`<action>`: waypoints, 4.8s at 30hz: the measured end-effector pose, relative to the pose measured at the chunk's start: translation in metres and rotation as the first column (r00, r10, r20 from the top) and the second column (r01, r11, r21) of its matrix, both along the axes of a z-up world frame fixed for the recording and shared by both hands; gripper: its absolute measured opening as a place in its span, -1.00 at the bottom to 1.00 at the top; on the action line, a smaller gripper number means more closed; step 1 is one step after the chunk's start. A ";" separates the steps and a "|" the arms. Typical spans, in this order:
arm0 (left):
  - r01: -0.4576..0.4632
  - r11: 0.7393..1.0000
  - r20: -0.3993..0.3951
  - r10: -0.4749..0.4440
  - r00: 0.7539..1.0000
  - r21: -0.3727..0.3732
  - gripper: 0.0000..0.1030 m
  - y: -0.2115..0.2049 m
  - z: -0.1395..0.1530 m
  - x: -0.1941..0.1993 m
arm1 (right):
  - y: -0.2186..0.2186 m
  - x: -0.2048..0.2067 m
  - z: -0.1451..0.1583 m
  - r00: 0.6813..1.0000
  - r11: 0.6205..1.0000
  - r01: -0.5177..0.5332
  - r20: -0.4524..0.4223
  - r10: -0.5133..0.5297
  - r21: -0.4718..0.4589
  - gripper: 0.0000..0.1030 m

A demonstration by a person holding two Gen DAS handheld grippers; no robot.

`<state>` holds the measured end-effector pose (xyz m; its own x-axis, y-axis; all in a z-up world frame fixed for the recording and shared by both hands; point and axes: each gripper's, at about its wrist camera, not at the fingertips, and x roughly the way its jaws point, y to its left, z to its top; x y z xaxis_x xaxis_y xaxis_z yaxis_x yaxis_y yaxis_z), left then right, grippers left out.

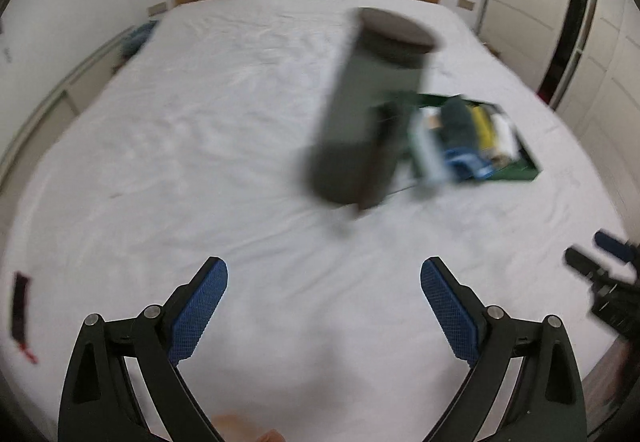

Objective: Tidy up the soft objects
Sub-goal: 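Move both open tools away from the tray toward the hair tie and sponge, then grasp the black hair tie with the left tool while the right tool grasps the beige sponge, then lift the hair tie and sponge and carry both over the green tray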

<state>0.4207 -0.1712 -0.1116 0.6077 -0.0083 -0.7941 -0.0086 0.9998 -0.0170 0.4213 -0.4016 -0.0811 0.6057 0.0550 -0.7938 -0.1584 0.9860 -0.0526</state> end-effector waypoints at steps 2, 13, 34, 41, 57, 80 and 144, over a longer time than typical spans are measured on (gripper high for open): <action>-0.012 0.999 -0.020 0.013 1.000 0.030 0.85 0.039 -0.005 -0.024 | 0.038 -0.021 0.005 0.999 0.998 -0.032 -0.017 0.032 0.047 0.24; -0.044 0.995 -0.157 0.059 0.986 0.095 0.89 0.170 -0.065 -0.111 | 0.210 -0.099 -0.055 0.957 0.966 -0.192 -0.186 0.224 0.175 0.32; -0.013 0.999 -0.265 0.024 0.964 0.043 0.91 0.208 -0.160 -0.110 | 0.278 -0.086 -0.153 0.929 0.975 -0.187 -0.300 0.214 0.117 0.33; -0.003 0.998 -0.268 0.019 0.963 0.061 0.91 0.206 -0.173 -0.107 | 0.285 -0.084 -0.168 0.927 0.976 -0.196 -0.307 0.216 0.094 0.33; 0.002 0.998 -0.265 0.016 0.964 0.066 0.71 0.203 -0.178 -0.103 | 0.283 -0.088 -0.172 0.924 0.970 -0.223 -0.295 0.242 0.096 -0.05; 0.050 0.998 -0.247 -0.037 0.968 0.048 -0.06 0.185 -0.176 -0.107 | 0.286 -0.100 -0.170 0.895 0.944 -0.327 -0.304 0.327 0.055 -0.54; 0.318 0.943 -0.011 -0.320 0.947 -0.095 -0.90 -0.101 -0.013 0.030 | 0.010 0.002 0.010 0.998 0.998 -0.065 0.027 0.064 0.016 -0.83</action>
